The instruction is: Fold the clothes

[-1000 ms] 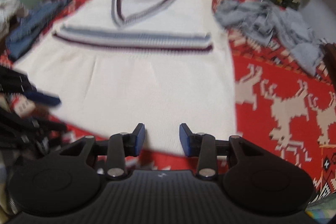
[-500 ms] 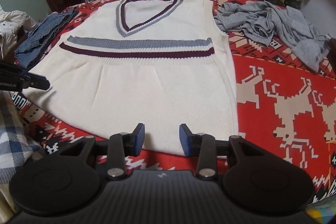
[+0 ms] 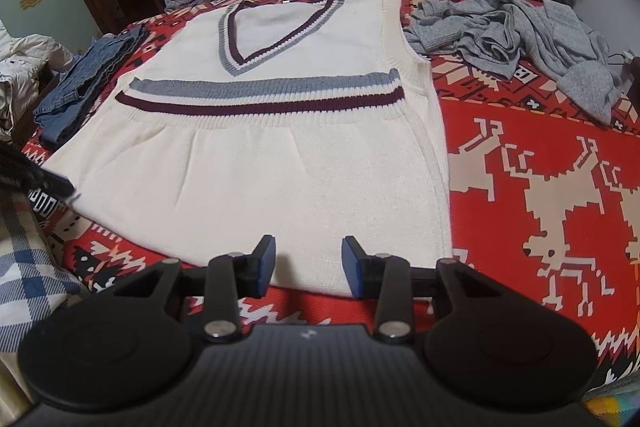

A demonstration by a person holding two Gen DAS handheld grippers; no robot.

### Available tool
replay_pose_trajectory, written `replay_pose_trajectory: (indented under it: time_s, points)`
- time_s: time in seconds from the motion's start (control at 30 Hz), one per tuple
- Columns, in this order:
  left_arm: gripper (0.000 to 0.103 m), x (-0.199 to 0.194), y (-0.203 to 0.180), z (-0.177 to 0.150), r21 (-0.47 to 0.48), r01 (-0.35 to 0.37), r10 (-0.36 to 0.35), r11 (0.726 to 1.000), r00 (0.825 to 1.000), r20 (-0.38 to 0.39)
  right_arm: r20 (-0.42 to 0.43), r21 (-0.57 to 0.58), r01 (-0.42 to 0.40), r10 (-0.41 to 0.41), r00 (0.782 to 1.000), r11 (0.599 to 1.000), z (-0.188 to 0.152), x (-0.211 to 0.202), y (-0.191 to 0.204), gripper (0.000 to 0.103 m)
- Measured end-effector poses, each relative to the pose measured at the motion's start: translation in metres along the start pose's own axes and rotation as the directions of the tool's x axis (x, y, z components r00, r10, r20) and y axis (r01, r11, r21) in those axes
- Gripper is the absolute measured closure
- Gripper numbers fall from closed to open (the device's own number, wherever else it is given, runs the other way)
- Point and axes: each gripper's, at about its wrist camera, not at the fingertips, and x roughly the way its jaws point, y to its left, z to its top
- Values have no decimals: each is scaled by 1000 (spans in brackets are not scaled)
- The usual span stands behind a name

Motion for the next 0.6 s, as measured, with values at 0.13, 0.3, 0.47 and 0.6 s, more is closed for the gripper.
replay_pose_trajectory:
  time_s: [0.13, 0.3, 0.47, 0.6]
  points:
    - [99, 12, 22, 0, -40, -9, 8, 999, 999, -39, -5, 0, -1, 1, 1000, 1000, 0, 1, 0, 62]
    - [99, 20, 37, -6, -84, 31, -39, 996, 995, -97, -6, 8, -2, 2, 1000, 1000, 0, 1, 0, 62]
    - [99, 17, 33, -8, -7, -26, 25, 1000, 990, -142, -9, 18, -4, 4, 1000, 1000, 0, 2, -3, 62]
    - [100, 11, 44, -9, -39, -23, 18, 999, 991, -129, -6, 20, -7, 7, 1000, 1000, 0, 2, -3, 61]
